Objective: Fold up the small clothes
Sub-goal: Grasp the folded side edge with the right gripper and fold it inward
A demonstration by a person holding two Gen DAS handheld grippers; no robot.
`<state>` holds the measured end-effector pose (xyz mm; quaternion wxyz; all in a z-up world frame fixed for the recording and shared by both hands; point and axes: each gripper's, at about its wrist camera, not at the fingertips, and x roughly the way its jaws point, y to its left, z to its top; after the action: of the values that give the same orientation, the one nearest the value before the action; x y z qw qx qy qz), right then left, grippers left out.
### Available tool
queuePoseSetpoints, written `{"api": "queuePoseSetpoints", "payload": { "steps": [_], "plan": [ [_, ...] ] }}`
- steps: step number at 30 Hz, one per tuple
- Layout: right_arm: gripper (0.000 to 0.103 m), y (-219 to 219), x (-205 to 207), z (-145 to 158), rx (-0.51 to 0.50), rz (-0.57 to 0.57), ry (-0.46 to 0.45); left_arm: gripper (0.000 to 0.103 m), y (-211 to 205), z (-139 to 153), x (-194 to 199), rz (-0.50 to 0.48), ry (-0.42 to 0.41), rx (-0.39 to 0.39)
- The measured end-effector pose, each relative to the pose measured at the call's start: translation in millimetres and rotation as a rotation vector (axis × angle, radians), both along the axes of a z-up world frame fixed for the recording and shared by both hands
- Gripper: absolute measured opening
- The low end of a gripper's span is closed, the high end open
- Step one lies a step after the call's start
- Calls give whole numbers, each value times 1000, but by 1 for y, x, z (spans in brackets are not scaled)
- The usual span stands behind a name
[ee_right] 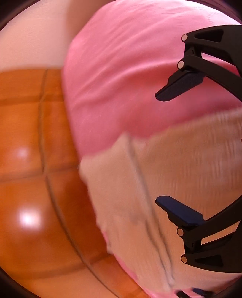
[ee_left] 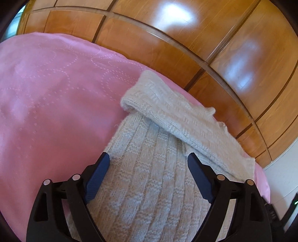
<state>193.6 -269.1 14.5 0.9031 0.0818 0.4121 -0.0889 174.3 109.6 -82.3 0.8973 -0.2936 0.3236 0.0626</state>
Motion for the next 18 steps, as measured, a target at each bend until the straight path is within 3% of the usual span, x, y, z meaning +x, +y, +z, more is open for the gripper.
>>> {"api": "queuePoseSetpoints", "payload": {
  "steps": [3,5,6,10,12,14,18],
  "plan": [
    [96,35,12,22,7,166,-52,91,-2,1,3,-16,9,7],
    [80,51,35,21,80,236,8,92,-4,0,4,-21,16,19],
    [66,56,48,16,115,247,52,92,-4,0,4,-22,19,23],
    [49,56,84,-9,200,174,154,94,-4,-3,4,-29,11,13],
    [15,51,97,-24,284,159,214,96,-3,-4,4,-34,4,6],
    [8,51,101,-22,332,183,196,98,-3,-5,5,-42,1,6],
    [5,52,106,7,229,198,89,99,-6,-5,7,-46,8,24]
  ]
}}
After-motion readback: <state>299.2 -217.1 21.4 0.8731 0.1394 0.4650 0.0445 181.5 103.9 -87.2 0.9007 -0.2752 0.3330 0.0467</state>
